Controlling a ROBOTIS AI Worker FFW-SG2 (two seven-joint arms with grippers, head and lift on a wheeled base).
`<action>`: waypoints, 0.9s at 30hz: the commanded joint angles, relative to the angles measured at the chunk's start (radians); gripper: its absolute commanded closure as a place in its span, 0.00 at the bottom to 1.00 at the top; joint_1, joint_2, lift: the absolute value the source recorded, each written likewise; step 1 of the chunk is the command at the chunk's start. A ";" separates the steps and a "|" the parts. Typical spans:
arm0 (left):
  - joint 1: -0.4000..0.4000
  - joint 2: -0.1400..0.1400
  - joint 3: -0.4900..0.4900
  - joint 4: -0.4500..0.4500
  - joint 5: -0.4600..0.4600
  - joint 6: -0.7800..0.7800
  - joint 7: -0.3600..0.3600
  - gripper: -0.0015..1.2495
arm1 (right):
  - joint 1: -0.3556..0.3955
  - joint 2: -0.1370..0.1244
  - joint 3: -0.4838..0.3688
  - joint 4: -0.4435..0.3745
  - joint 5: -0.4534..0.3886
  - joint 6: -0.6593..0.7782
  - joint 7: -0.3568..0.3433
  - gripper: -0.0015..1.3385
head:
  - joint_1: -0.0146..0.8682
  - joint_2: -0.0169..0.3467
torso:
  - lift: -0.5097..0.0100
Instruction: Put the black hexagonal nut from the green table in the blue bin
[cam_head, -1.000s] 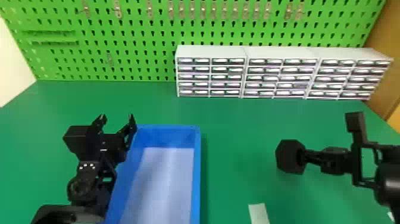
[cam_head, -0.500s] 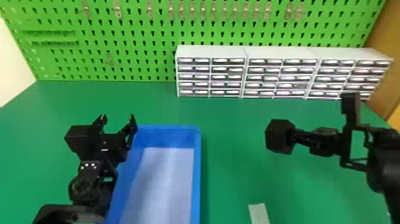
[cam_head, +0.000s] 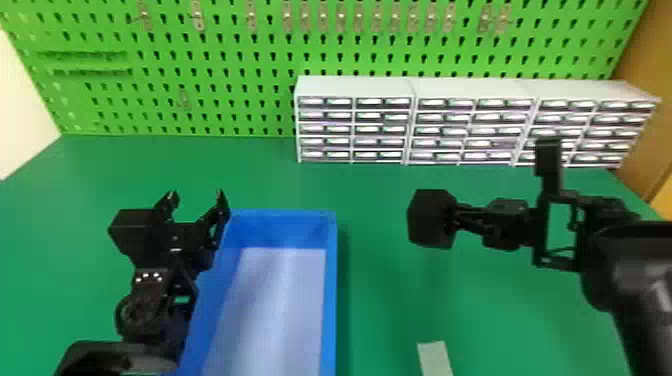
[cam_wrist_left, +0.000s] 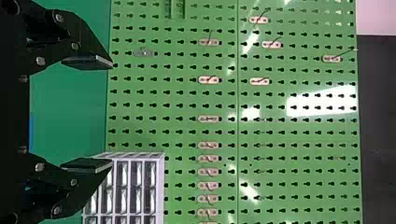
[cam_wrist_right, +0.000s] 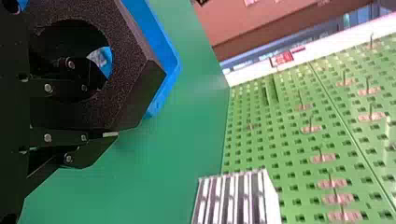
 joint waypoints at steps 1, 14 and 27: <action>-0.004 0.000 0.003 0.000 0.000 0.000 0.000 0.40 | -0.006 0.004 0.049 0.001 -0.013 0.008 -0.002 0.88 | 0.76 0.20 | 0.80; -0.006 0.000 0.008 0.000 -0.003 -0.003 0.002 0.40 | -0.026 0.010 0.157 0.004 -0.059 0.017 -0.025 0.88 | 0.76 0.20 | 0.80; -0.011 0.000 0.011 0.000 -0.008 -0.003 0.002 0.40 | -0.069 0.015 0.293 0.053 -0.122 0.013 -0.065 0.88 | 0.76 0.20 | 0.80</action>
